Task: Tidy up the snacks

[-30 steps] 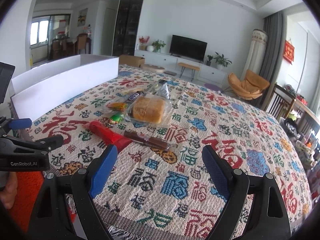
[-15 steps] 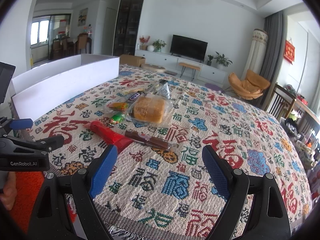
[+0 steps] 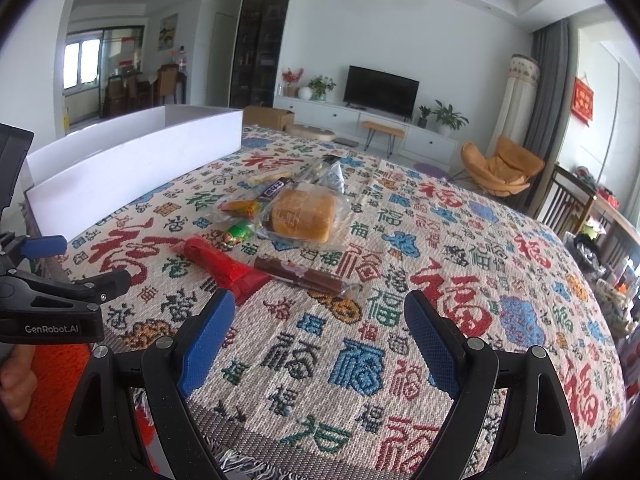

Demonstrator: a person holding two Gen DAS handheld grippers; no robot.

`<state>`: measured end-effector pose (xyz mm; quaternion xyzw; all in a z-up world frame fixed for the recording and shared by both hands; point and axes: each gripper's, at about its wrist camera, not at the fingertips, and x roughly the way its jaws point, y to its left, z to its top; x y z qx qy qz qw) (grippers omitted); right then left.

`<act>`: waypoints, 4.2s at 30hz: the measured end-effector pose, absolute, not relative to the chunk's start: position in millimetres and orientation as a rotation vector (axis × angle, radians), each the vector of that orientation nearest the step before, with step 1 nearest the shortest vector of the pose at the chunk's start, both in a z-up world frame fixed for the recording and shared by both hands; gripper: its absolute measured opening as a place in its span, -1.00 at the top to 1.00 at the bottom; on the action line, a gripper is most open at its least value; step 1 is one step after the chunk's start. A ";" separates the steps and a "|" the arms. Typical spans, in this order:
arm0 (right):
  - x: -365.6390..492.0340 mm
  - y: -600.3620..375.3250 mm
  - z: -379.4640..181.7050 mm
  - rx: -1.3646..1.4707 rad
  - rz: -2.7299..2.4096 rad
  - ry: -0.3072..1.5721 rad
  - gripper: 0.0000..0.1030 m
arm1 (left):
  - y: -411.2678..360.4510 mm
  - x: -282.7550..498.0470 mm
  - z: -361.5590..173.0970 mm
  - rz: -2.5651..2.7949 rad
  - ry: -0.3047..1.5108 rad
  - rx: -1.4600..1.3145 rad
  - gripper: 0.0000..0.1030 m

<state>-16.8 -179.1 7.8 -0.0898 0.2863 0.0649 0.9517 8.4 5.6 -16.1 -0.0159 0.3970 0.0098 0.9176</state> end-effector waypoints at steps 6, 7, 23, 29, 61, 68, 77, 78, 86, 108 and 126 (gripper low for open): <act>-16.7 -178.8 7.9 -0.183 0.132 0.581 -0.73 | 7.4 9.8 -18.0 0.027 0.829 -0.039 -0.99; -16.9 -178.7 7.7 -0.183 0.133 0.582 -0.73 | 7.3 10.4 -18.3 0.034 0.832 -0.036 -0.99; -15.2 -178.0 5.7 -0.182 0.143 0.598 -0.73 | 8.3 12.2 -21.4 0.031 0.847 -0.048 -0.99; -15.1 -177.4 5.3 -0.184 0.146 0.600 -0.73 | 11.2 15.2 -24.3 0.043 0.869 -0.064 -0.99; -13.3 -174.3 2.5 -0.187 0.151 0.611 -0.73 | 13.2 17.0 -27.9 0.041 0.878 -0.067 -0.99; -13.2 -174.2 2.4 -0.188 0.151 0.610 -0.73 | 13.2 17.1 -28.1 0.041 0.878 -0.067 -0.99; -13.2 -174.1 2.2 -0.189 0.151 0.611 -0.73 | 13.2 17.1 -28.0 0.041 0.879 -0.067 -0.99; -13.2 -174.1 2.2 -0.189 0.151 0.611 -0.73 | 13.3 17.1 -27.9 0.041 0.878 -0.068 -0.99; -13.5 -173.1 -0.1 -0.189 0.153 0.614 -0.73 | 13.2 17.1 -27.8 0.041 0.878 -0.068 -0.99; -12.2 -172.8 -2.5 -0.192 0.151 0.620 -0.73 | 15.7 16.8 -27.3 0.036 0.879 -0.079 -0.99; 75.7 -185.4 2.8 -0.245 0.406 0.799 -0.73 | 27.2 19.7 -33.8 0.050 0.904 -0.076 -0.99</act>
